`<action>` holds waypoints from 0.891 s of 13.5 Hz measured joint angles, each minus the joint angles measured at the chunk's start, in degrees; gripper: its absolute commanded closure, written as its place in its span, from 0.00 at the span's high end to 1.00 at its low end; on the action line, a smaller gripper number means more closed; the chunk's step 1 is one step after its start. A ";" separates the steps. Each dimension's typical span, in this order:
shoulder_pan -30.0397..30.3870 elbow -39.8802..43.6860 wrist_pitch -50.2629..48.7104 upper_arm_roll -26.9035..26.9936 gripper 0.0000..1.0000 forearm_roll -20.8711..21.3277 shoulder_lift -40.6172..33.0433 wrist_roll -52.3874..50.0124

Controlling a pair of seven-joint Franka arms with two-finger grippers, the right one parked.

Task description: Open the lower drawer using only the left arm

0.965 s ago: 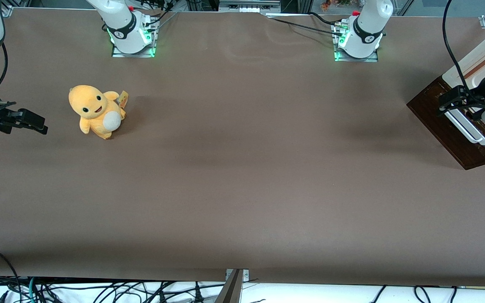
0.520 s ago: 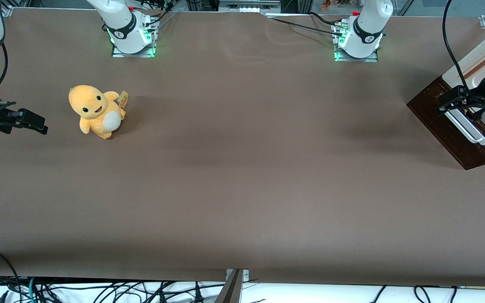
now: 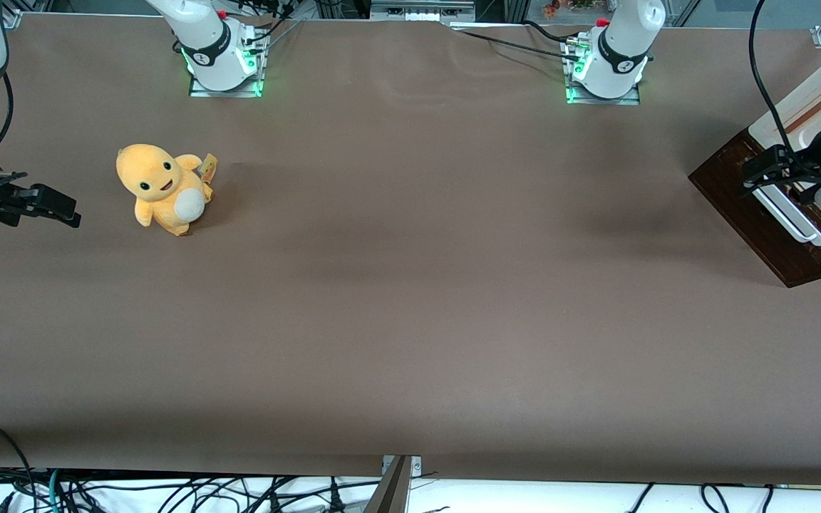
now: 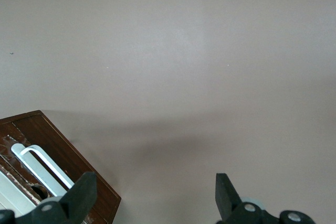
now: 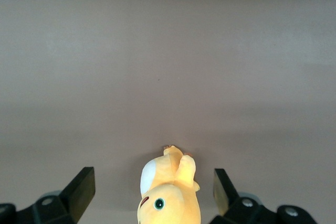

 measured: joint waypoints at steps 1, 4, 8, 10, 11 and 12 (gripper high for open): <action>0.00 0.00 0.00 0.00 1.00 0.00 0.00 0.00; 0.00 0.00 0.00 0.00 1.00 0.00 0.02 0.00; 0.00 -0.02 -0.07 0.00 1.00 0.00 0.13 0.00; -0.01 -0.03 -0.08 -0.01 1.00 0.00 0.23 0.00; -0.02 -0.03 -0.09 -0.02 1.00 0.00 0.36 0.00; -0.02 -0.03 -0.09 -0.03 1.00 0.00 0.54 0.00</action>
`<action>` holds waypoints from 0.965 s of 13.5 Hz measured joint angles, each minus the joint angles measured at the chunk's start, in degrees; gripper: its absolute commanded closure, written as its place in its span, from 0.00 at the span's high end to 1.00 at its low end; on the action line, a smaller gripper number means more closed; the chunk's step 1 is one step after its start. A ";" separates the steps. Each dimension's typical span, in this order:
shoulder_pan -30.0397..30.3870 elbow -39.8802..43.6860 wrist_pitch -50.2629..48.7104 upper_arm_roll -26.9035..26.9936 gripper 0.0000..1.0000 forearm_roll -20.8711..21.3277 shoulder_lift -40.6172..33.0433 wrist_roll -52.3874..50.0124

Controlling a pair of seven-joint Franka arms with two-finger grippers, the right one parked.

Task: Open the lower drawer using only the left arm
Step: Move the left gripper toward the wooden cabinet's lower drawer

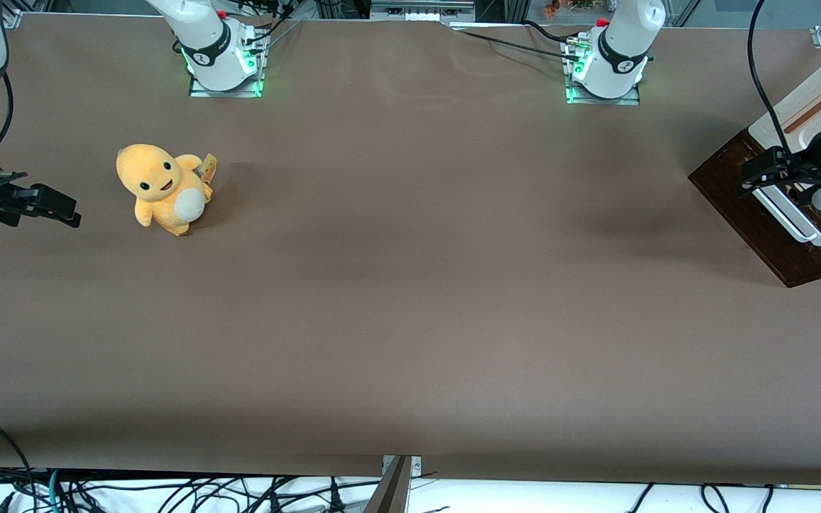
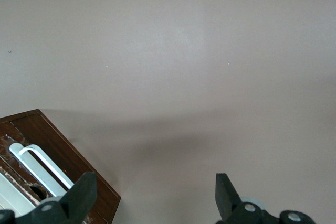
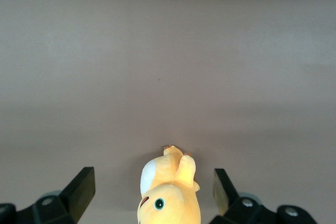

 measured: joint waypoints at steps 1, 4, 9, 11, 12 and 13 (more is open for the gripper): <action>0.00 0.00 0.00 0.00 1.00 0.00 0.17 0.00; 0.02 -0.01 0.01 0.03 1.00 1.67 1.14 0.00; -0.65 -0.05 0.05 -0.48 1.00 7.62 5.14 -9.09; -0.77 -0.06 0.08 -0.86 1.00 8.78 7.49 -13.61; -0.80 -0.04 0.11 -0.89 1.00 9.75 8.57 -15.43; -0.80 -0.03 0.06 -0.89 1.00 10.15 9.58 -17.48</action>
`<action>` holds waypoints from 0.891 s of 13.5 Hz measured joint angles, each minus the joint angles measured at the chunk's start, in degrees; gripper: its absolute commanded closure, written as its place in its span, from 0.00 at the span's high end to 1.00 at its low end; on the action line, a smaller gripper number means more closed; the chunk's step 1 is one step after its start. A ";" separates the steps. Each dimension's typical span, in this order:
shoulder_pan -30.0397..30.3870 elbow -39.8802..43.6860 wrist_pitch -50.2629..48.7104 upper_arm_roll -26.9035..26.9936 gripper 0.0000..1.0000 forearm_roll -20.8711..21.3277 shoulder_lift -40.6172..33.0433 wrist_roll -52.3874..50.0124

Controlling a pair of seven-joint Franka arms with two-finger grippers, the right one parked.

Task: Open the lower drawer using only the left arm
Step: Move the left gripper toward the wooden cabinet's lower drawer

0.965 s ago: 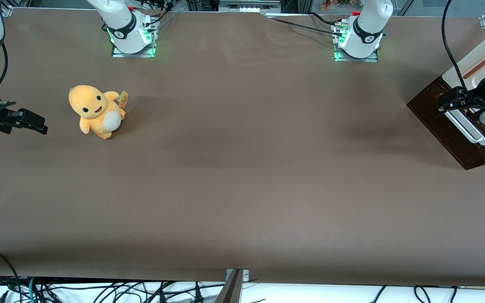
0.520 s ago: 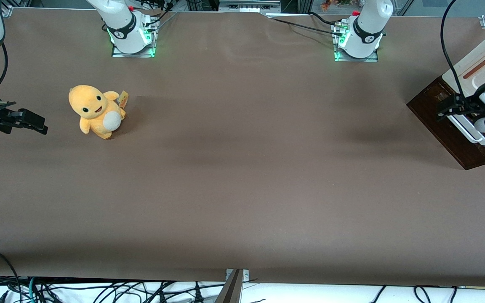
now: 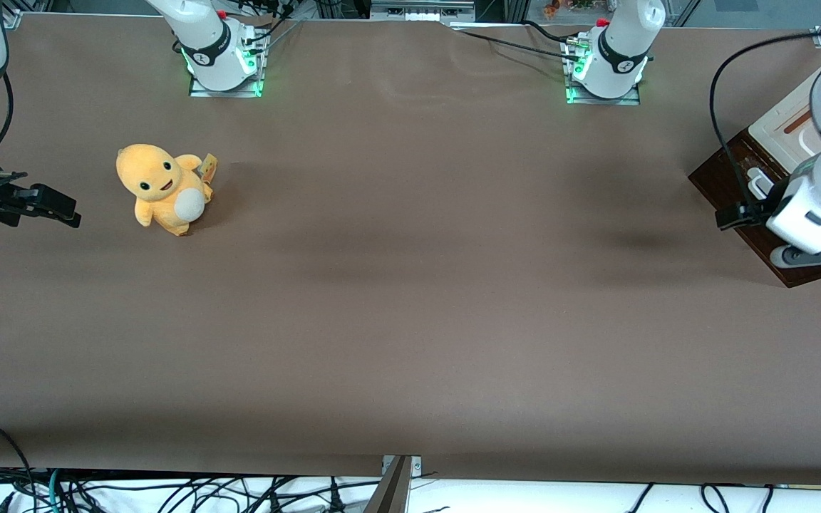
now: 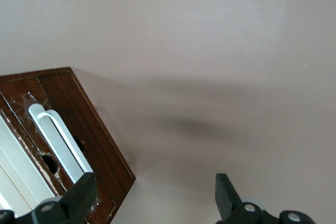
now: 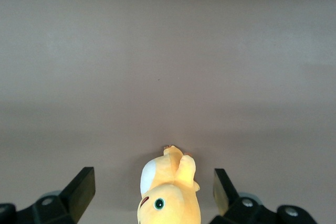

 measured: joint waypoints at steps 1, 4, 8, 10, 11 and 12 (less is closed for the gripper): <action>0.00 0.02 -0.42 0.00 1.00 0.05 0.85 -2.31; -0.05 0.03 -3.93 -0.02 1.00 1.14 3.07 -11.13; -2.29 0.03 -8.67 -0.19 1.00 6.84 7.39 -22.06; -2.89 0.05 -10.70 -0.21 1.00 8.46 8.97 -24.52; -2.91 0.05 -11.71 -0.21 1.00 8.67 9.28 -24.83; -2.90 0.05 -12.81 -0.14 1.00 8.70 9.37 -25.01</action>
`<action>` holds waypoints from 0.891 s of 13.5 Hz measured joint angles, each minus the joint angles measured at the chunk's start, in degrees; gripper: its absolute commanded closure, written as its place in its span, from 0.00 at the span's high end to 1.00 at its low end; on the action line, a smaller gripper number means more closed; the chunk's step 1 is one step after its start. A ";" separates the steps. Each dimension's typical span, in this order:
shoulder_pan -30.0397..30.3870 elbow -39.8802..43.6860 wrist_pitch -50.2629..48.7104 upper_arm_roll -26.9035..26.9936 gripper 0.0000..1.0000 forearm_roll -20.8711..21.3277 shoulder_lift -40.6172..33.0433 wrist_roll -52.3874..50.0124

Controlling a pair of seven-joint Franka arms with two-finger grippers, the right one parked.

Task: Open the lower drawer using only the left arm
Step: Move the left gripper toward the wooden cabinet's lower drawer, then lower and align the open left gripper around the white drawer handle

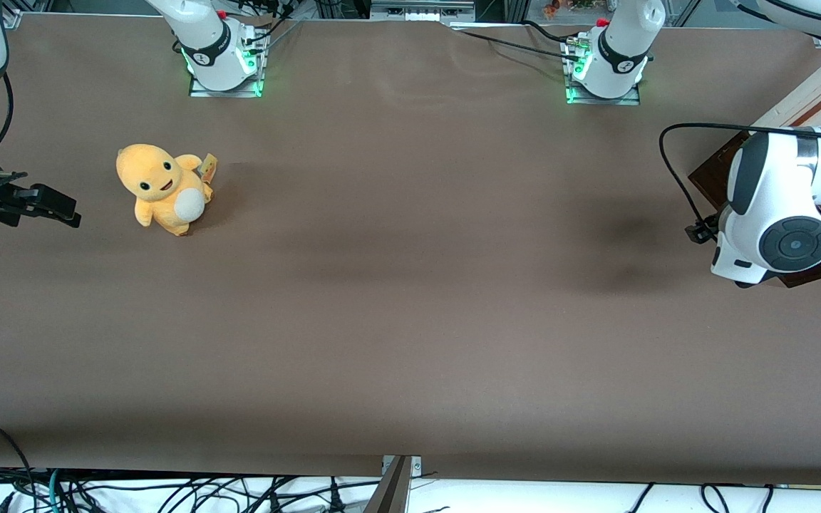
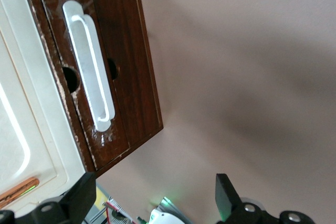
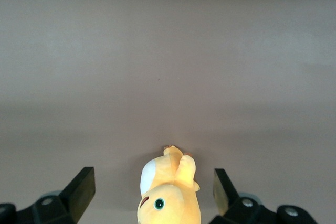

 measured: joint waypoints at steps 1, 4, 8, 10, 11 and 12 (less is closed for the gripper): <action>0.02 0.00 -1.20 0.07 1.00 0.00 0.00 -0.17; 0.03 0.00 -3.89 0.10 1.00 0.00 0.05 -0.47; 0.01 -0.02 -4.47 0.06 1.00 1.16 1.24 -0.52; -0.49 -0.01 -4.39 -0.09 1.00 5.35 3.12 -0.52; -0.93 0.00 -4.33 -0.10 1.00 7.38 4.28 -0.53; -1.29 0.03 -4.31 -0.11 1.00 9.27 5.52 -0.55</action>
